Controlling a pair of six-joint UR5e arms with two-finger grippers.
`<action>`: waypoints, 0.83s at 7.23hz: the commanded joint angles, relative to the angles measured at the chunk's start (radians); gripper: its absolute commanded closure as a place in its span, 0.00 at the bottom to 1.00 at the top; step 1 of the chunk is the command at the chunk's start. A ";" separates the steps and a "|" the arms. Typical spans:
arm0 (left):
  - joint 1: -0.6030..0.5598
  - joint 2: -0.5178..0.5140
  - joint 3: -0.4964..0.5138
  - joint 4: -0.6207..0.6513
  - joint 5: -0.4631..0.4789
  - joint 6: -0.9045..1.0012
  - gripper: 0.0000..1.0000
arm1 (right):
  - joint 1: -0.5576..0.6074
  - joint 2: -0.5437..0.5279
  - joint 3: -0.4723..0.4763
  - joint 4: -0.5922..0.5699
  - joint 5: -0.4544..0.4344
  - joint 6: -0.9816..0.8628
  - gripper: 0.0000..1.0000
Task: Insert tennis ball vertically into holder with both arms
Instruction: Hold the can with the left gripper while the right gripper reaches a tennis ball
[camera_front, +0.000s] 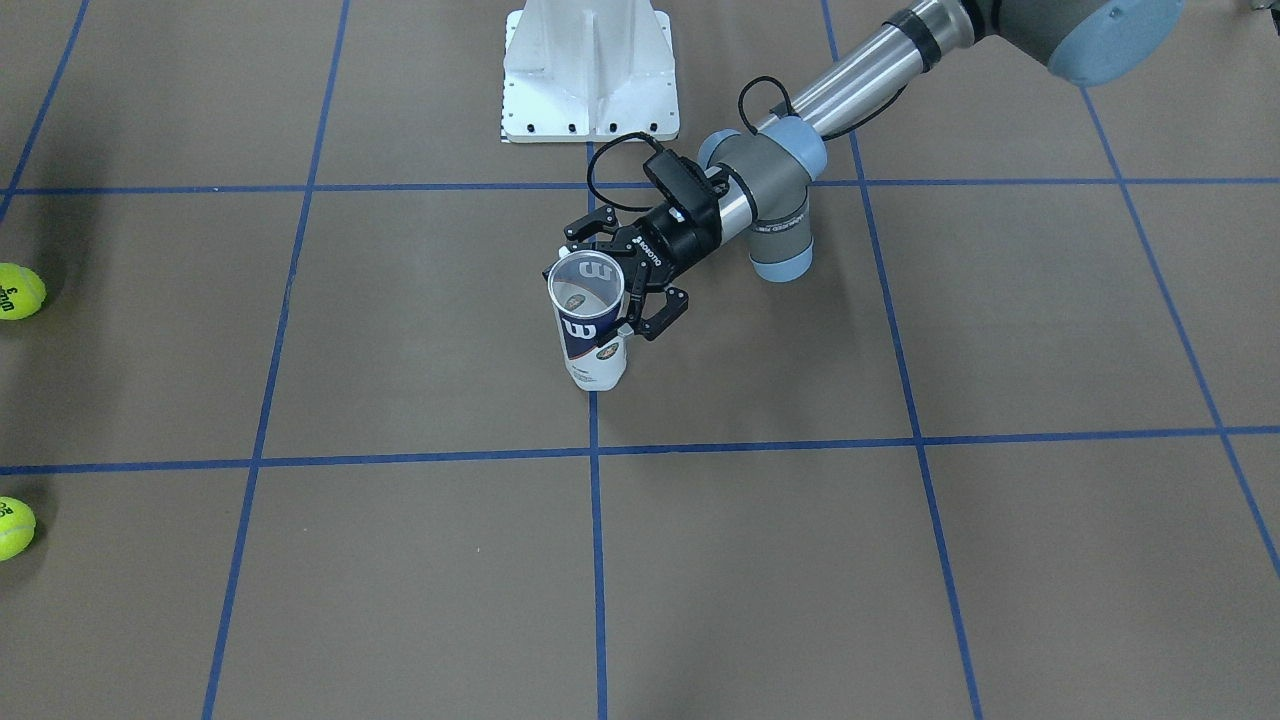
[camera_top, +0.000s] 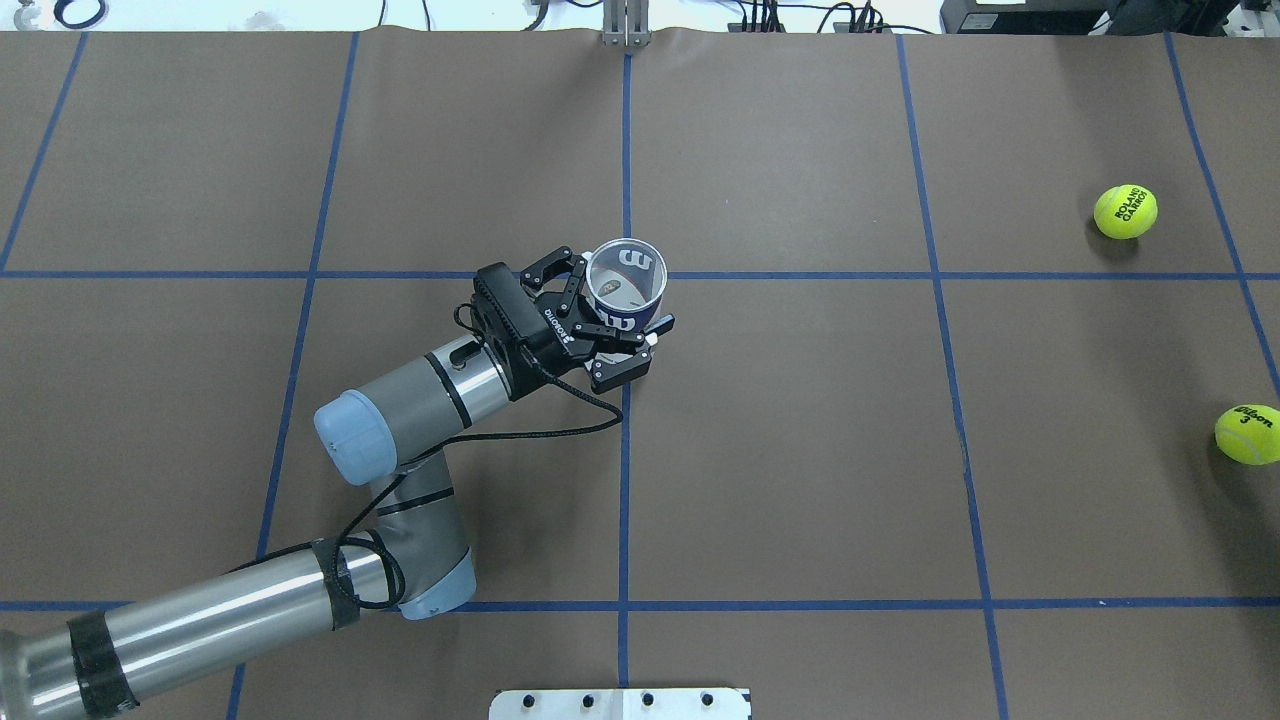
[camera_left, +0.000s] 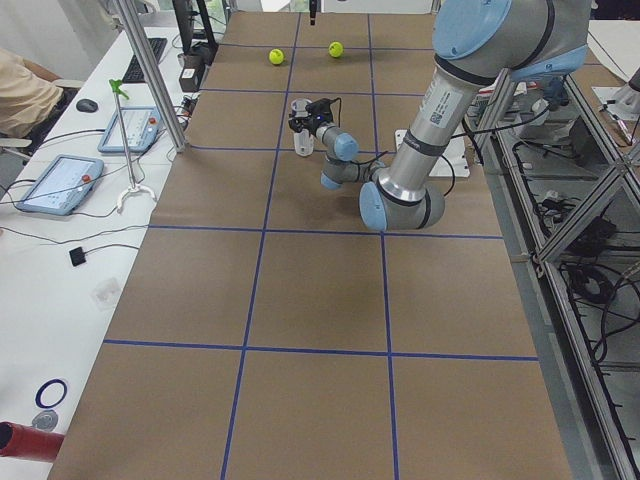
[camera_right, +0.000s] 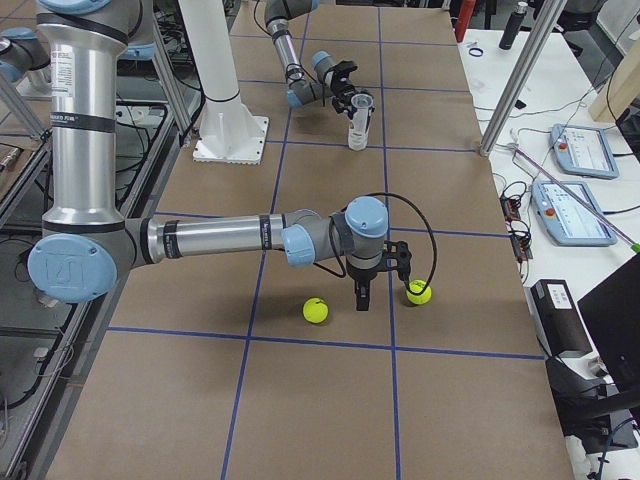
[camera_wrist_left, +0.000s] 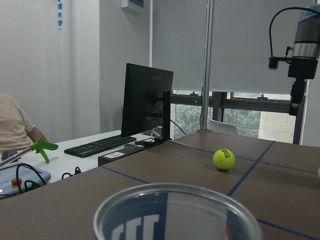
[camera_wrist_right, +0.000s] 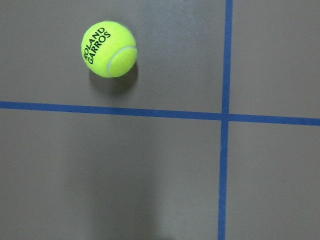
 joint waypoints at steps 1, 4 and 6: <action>0.000 -0.001 -0.001 0.000 0.000 0.000 0.01 | -0.052 -0.089 0.009 0.159 -0.011 0.095 0.01; 0.000 -0.003 0.000 0.000 0.000 0.000 0.01 | -0.213 -0.246 -0.003 0.482 -0.144 0.299 0.01; 0.000 -0.001 -0.001 0.000 0.000 0.000 0.01 | -0.268 -0.260 -0.031 0.538 -0.204 0.350 0.01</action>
